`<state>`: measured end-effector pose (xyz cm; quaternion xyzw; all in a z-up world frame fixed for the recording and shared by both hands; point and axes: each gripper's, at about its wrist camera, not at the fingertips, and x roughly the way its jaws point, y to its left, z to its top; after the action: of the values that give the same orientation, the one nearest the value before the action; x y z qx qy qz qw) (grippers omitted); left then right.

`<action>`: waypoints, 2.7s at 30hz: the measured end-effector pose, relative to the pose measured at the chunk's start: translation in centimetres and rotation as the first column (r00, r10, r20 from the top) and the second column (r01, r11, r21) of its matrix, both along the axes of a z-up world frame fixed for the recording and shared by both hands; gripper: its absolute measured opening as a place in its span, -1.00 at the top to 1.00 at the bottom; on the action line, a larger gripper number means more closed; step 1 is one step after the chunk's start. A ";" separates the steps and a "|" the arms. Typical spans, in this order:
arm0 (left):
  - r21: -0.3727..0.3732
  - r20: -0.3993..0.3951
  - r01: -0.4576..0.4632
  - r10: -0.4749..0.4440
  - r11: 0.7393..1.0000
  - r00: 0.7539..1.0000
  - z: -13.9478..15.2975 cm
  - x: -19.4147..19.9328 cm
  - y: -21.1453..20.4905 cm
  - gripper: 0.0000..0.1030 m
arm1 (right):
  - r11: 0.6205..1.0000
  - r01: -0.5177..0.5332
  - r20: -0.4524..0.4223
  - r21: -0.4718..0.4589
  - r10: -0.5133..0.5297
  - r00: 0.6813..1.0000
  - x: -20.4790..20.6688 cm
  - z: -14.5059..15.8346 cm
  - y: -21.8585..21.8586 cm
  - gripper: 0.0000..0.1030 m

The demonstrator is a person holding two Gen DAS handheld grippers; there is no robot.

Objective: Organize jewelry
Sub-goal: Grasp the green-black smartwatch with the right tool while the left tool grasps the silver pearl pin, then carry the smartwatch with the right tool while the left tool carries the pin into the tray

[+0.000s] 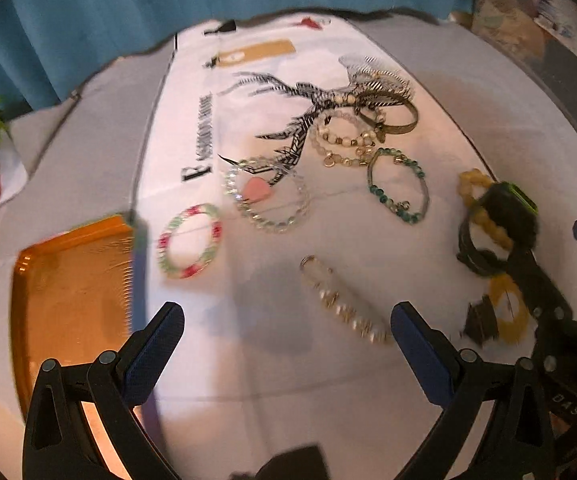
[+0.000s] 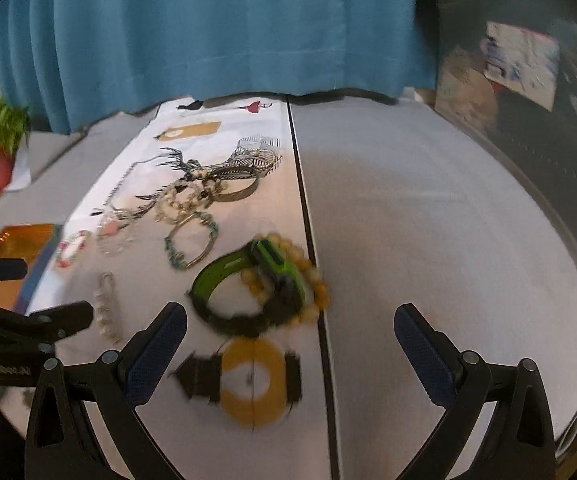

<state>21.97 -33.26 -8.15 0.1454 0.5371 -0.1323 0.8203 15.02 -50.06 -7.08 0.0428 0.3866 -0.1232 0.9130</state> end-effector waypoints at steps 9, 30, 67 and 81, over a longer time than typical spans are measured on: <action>-0.081 -0.055 -0.062 0.057 0.995 0.997 -2.6 1.4 0.9 -1.00 | 0.999 0.041 -0.035 0.026 -0.040 0.999 1.7 -1.4 -2.2 -0.99; -0.296 0.007 0.096 -0.099 0.950 0.995 5.2 -3.9 4.6 0.83 | 0.996 0.027 0.059 0.083 -0.032 0.998 -4.9 3.6 -1.8 0.56; -0.413 0.168 0.026 0.048 0.910 0.985 10.6 -23.1 27.7 0.83 | 0.964 -0.259 0.028 0.054 0.257 0.966 -19.2 6.5 21.0 0.55; -0.414 0.175 0.017 0.062 0.910 0.983 10.7 -22.1 27.9 0.83 | 0.958 -0.285 0.011 0.043 0.285 0.959 -17.9 6.3 22.0 0.55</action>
<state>-0.09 -5.36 2.53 -0.0263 0.4202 -0.2196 0.8801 -2.89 -28.08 -0.74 0.0070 0.3893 0.0182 0.9209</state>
